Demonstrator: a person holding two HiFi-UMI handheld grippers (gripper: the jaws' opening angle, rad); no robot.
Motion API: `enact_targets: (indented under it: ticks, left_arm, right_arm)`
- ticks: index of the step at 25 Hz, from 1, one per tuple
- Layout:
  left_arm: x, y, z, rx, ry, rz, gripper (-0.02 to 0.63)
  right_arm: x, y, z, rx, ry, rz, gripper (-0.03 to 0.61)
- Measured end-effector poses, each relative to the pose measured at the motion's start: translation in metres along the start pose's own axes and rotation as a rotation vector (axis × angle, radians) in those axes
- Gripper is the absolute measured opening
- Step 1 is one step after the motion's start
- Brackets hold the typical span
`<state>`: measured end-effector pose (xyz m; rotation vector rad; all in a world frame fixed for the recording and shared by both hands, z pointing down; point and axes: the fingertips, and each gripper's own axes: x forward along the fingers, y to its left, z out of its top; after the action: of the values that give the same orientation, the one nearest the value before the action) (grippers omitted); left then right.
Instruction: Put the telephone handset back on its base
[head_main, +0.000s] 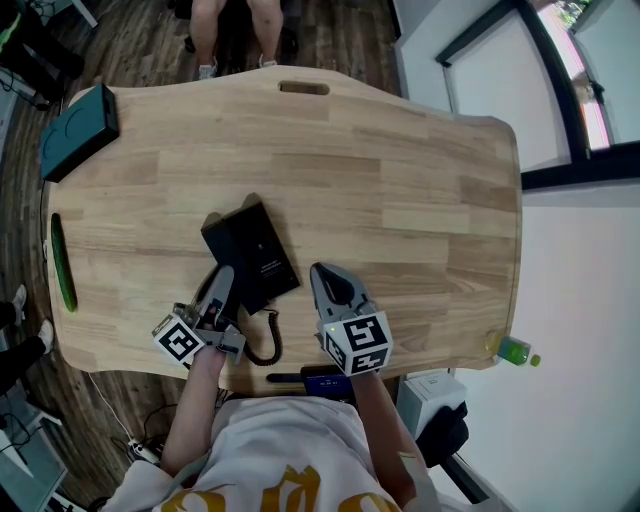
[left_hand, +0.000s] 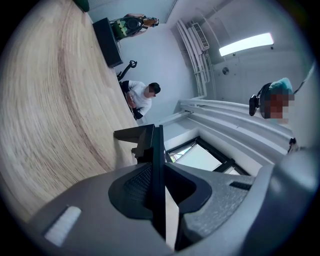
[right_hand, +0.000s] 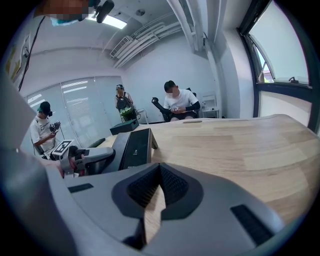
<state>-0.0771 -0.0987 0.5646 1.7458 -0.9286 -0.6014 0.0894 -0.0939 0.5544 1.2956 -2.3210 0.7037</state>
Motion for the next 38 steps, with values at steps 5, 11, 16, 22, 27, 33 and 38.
enact_targets:
  ticks: [5, 11, 16, 22, 27, 33, 38]
  left_arm:
    - [0.001, 0.0, 0.0, 0.017, 0.011, 0.016, 0.072]
    - [0.002, 0.002, -0.002, 0.064, 0.059, 0.062, 0.074]
    - [0.003, 0.004, -0.002, 0.07, 0.068, 0.069, 0.074]
    - [0.005, 0.005, -0.002, 0.064, 0.074, 0.083, 0.077]
    - [0.004, 0.005, -0.002, 0.053, 0.07, 0.096, 0.08]
    - [0.004, 0.006, -0.001, 0.071, 0.049, 0.107, 0.08]
    - [0.005, 0.006, -0.001, 0.082, 0.039, 0.12, 0.106]
  right_arm:
    - [0.0, 0.002, -0.001, 0.002, 0.003, 0.005, 0.005]
    - [-0.002, 0.0, -0.001, 0.004, 0.0, 0.003, 0.005]
    - [-0.001, 0.001, -0.002, 0.003, 0.003, 0.008, 0.005]
    - [0.0, 0.002, -0.003, 0.006, 0.003, 0.014, 0.005]
    - [-0.003, 0.002, -0.002, 0.007, 0.002, 0.016, 0.005]
    - [-0.007, 0.003, -0.001, 0.004, -0.003, 0.013, 0.005]
    - [-0.01, 0.003, -0.001, 0.005, -0.006, 0.008, 0.006]
